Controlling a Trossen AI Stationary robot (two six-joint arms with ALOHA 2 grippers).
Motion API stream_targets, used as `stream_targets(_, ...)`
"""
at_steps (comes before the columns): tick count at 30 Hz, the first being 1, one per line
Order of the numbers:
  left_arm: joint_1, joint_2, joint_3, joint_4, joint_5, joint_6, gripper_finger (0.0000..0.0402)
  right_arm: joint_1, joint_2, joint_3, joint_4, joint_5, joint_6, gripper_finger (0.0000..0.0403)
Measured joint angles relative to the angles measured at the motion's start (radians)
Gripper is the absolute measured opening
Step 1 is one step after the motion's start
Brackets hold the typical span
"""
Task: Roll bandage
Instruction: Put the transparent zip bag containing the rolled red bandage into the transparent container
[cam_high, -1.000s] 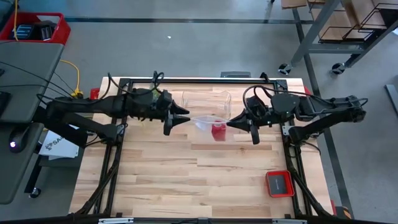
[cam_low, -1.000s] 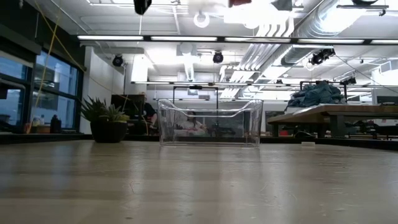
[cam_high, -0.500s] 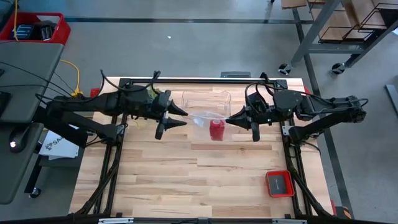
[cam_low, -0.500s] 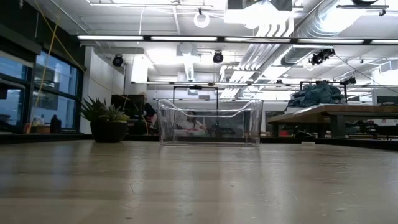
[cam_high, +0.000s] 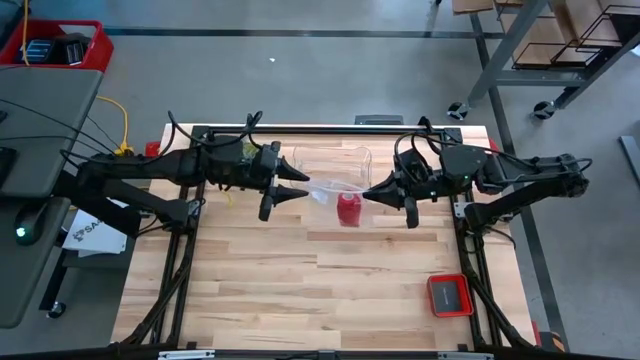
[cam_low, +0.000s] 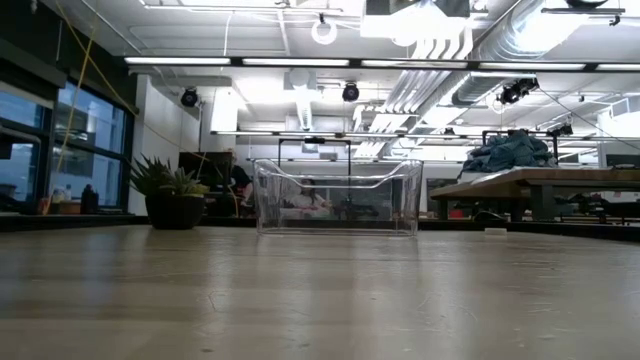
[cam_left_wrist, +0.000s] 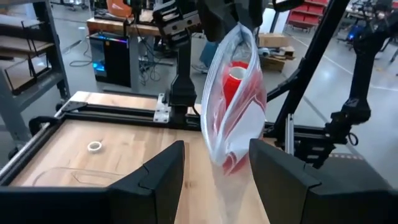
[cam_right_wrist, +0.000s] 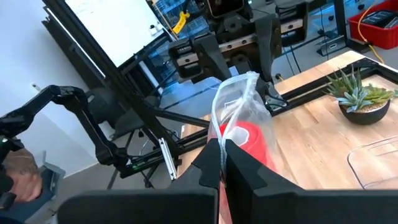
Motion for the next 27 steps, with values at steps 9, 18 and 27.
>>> stream_targets(9,0.0,0.0,0.0,-0.001,0.0,-0.036,0.0158,0.0,0.0,0.0,0.0,-0.028,-0.004,0.0)
stream_targets(18,0.0,0.01,0.0,0.007,0.001,-0.049,0.0123,0.0,0.0,0.0,0.0,-0.029,-0.003,0.0)
stream_targets(27,0.005,0.032,-0.001,0.02,0.027,-0.142,0.0008,0.0,0.0,0.0,-0.002,-0.05,0.002,0.0)
